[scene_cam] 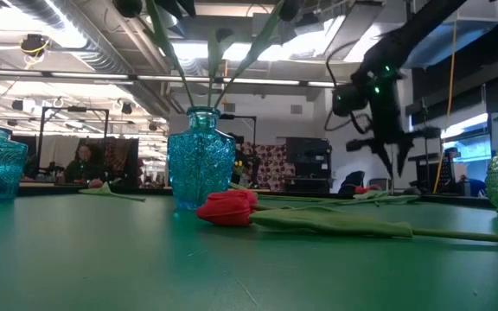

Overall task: Sort flowers into vase by color
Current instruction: Put the black tulip into the right blue vase

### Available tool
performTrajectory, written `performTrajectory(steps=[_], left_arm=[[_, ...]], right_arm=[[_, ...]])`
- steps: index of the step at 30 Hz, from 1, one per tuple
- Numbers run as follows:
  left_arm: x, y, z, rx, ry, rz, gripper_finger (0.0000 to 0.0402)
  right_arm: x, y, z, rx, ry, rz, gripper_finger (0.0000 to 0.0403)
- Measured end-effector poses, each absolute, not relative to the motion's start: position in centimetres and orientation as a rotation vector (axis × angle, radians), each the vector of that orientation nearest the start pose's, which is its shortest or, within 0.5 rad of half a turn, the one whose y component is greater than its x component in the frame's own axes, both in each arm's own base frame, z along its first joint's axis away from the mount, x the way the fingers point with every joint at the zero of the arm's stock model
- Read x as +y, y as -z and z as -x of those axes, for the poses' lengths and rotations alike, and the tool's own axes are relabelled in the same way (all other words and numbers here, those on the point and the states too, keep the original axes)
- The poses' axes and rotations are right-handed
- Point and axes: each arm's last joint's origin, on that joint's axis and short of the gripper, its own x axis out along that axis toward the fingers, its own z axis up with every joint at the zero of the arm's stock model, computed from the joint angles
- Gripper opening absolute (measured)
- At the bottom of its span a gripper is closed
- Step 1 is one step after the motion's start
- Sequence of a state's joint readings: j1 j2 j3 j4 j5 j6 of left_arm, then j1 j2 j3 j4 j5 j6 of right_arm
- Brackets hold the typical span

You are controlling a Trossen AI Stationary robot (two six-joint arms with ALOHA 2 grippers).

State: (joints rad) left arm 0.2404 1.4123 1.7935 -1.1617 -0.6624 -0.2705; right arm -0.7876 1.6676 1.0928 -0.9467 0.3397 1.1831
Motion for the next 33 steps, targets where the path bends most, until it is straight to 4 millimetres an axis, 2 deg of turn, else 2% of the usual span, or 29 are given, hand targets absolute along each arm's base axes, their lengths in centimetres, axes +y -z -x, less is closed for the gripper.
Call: performTrajectory(steps=[4,8,12,15,18,22,27,30,33], left_arm=[[7.3,-45.0,-23.1,0.658,-0.955,0.072,0.0212],[7.3,-45.2,-22.9,0.641,-0.963,0.074,0.0212],[7.5,-45.1,-22.9,0.648,-0.97,0.076,0.0212],[7.4,-45.2,-22.8,0.647,-0.947,0.09,0.0212],[7.3,-45.4,-22.4,0.636,-0.885,0.144,0.0212],[7.0,-46.6,-20.8,0.559,-0.865,0.179,0.0205],[5.8,-48.8,-18.0,0.413,-0.746,0.236,0.0191],[4.6,-49.9,-16.2,0.321,-0.687,0.242,0.0182],[3.4,-50.4,-14.6,0.247,-0.622,0.253,0.0175]], right_arm=[[-21.4,-16.6,-18.5,0.735,1.804,-1.282,0.0127],[-22.2,-16.1,-17.8,0.614,1.856,-1.318,0.0182],[-22.9,-15.4,-16.7,0.528,1.946,-1.345,0.0201],[-23.6,-14.5,-16.2,0.437,1.933,-1.408,0.0187],[-23.5,-13.9,-16.1,0.38,1.94,-1.448,0.0156],[-23.5,-13.9,-16.1,0.378,1.941,-1.442,0.0095],[-23.4,-13.9,-16.3,0.416,1.915,-1.407,0.0014],[-22.9,-14.5,-16.9,0.425,1.889,-1.357,0.0018],[-22.3,-16.2,-17.7,0.38,1.847,-1.287,0.0019]])
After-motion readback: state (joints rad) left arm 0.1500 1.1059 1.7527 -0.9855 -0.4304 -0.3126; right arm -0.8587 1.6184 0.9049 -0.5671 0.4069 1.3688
